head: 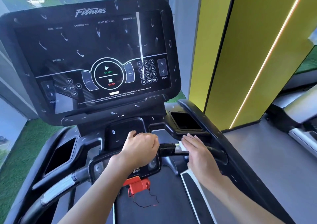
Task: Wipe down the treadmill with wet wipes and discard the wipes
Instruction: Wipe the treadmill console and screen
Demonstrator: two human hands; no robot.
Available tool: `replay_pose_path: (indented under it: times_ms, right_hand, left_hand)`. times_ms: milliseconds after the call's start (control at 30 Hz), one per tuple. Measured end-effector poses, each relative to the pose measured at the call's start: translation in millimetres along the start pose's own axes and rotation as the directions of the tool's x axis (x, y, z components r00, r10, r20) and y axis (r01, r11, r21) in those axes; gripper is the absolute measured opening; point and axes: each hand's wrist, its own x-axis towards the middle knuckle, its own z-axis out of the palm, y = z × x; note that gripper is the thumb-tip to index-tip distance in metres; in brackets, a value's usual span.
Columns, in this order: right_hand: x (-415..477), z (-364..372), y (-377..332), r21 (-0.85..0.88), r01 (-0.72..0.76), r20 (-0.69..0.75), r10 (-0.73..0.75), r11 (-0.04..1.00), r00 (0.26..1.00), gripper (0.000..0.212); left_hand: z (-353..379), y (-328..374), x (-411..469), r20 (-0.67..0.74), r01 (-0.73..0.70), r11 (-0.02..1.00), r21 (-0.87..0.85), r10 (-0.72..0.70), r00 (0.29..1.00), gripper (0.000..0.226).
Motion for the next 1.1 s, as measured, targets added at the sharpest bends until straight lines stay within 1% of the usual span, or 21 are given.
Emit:
replay_pose_path:
  times_ms: [33, 67, 133, 167, 200, 233, 300, 333, 433, 467, 533, 600, 633, 700, 767, 800, 833, 900, 1000, 1033, 1100]
  right_hand:
    - [-2.8, -4.2, 5.2, 0.04, -0.029, -0.048, 0.031, 0.999, 0.998, 0.062]
    - [-5.7, -10.2, 11.3, 0.105, -0.096, -0.098, 0.106, 0.99, 0.99, 0.061]
    - [-8.3, -21.6, 30.2, 0.211, -0.271, -0.174, 0.309, 0.939, 0.935, 0.056]
    - [-9.5, -24.9, 40.1, 0.226, -0.331, -0.19, 0.375, 0.916, 0.907, 0.052]
    - [-10.3, -26.4, 46.8, 0.221, -0.36, -0.161, 0.398, 0.906, 0.903, 0.05]
    - [-12.3, -26.0, 50.4, 0.211, -0.346, -0.089, 0.37, 0.914, 0.925, 0.051]
    - [-20.9, -20.6, 49.4, 0.208, -0.235, 0.078, 0.223, 0.95, 0.972, 0.06]
    - [-26.4, -17.2, 48.5, 0.193, -0.194, 0.123, 0.173, 0.962, 0.977, 0.064]
    - [-35.4, -8.8, 55.7, 0.063, -0.127, 0.095, 0.121, 0.99, 0.988, 0.064]
    - [-35.0, -8.8, 58.7, 0.046, -0.117, 0.088, 0.113, 0.992, 0.99, 0.062]
    - [-33.4, -12.6, 64.5, 0.052, -0.107, 0.096, 0.102, 0.993, 0.99, 0.054]
    - [-35.1, -17.6, 72.7, 0.047, -0.12, 0.119, 0.114, 0.992, 0.986, 0.046]
    - [-36.3, -20.0, 78.4, 0.042, -0.154, 0.143, 0.147, 0.987, 0.979, 0.044]
    - [-34.3, -26.9, 89.2, 0.056, -0.286, 0.185, 0.271, 0.957, 0.944, 0.044]
    - [-28.1, -27.8, 93.9, 0.052, -0.397, 0.225, 0.377, 0.916, 0.898, 0.048]
    - [-23.1, -26.7, 90.0, 0.044, -0.409, 0.229, 0.389, 0.912, 0.892, 0.05]
    - [-19.4, -24.1, 83.5, 0.055, -0.397, 0.226, 0.376, 0.916, 0.899, 0.052]
    - [-16.4, -17.1, 72.6, 0.118, -0.364, 0.212, 0.335, 0.924, 0.918, 0.057]
    - [-22.0, -16.1, 76.5, 0.192, -0.324, 0.196, 0.287, 0.926, 0.938, 0.056]
    - [-25.2, -19.1, 81.3, 0.187, -0.302, 0.189, 0.268, 0.935, 0.945, 0.055]
    - [-28.6, -25.4, 92.4, 0.103, -0.282, 0.204, 0.258, 0.954, 0.944, 0.056]
  left_hand:
    - [-0.2, 3.8, 2.5, 0.013, 0.001, 1.0, -0.006, -0.001, 1.0, 0.035]
    - [0.8, 9.6, 5.0, 0.013, -0.013, 1.0, -0.009, 0.013, 1.0, 0.035]
    - [3.1, 28.9, 11.6, -0.002, -0.095, 0.995, -0.001, 0.095, 0.995, 0.031]
    - [4.3, 41.9, 15.0, 0.005, -0.143, 0.99, -0.009, 0.143, 0.99, 0.031]
    - [4.7, 56.7, 18.5, 0.028, -0.18, 0.983, -0.031, 0.181, 0.983, 0.033]
    - [5.3, 71.4, 22.2, 0.067, -0.197, 0.979, -0.056, 0.201, 0.977, 0.036]
    - [8.5, 97.3, 29.9, 0.151, -0.196, 0.978, -0.075, 0.206, 0.967, 0.04]
    - [11.8, 107.7, 33.2, 0.177, -0.199, 0.977, -0.07, 0.209, 0.962, 0.04]
    - [27.8, 125.0, 45.9, 0.195, -0.188, 0.982, -0.029, 0.19, 0.962, 0.037]
    - [31.3, 127.4, 49.9, 0.182, -0.169, 0.985, -0.022, 0.17, 0.968, 0.042]
    - [34.1, 129.2, 54.2, 0.167, -0.126, 0.992, -0.027, 0.129, 0.977, 0.064]
    - [34.3, 128.8, 56.4, 0.167, -0.114, 0.993, -0.032, 0.118, 0.979, 0.069]
    - [35.2, 127.9, 57.2, 0.163, -0.111, 0.993, -0.03, 0.114, 0.98, 0.068]
    - [37.3, 128.4, 56.6, 0.149, -0.123, 0.992, -0.001, 0.122, 0.981, 0.058]
    - [40.2, 131.9, 56.3, 0.14, -0.124, 0.992, 0.016, 0.12, 0.983, 0.036]
    - [41.9, 134.0, 56.5, 0.145, -0.114, 0.993, 0.022, 0.109, 0.983, 0.026]
    - [43.6, 136.2, 56.9, 0.157, -0.099, 0.995, 0.031, 0.093, 0.983, 0.02]
    - [46.4, 140.5, 59.2, 0.163, -0.078, 0.996, 0.042, 0.07, 0.984, 0.023]
    - [48.7, 143.8, 61.7, 0.144, -0.068, 0.996, 0.062, 0.059, 0.988, 0.027]
    - [49.0, 144.0, 61.8, 0.142, -0.068, 0.995, 0.073, 0.058, 0.988, 0.027]
    - [50.7, 143.9, 61.1, 0.139, -0.07, 0.993, 0.095, 0.056, 0.989, 0.025]
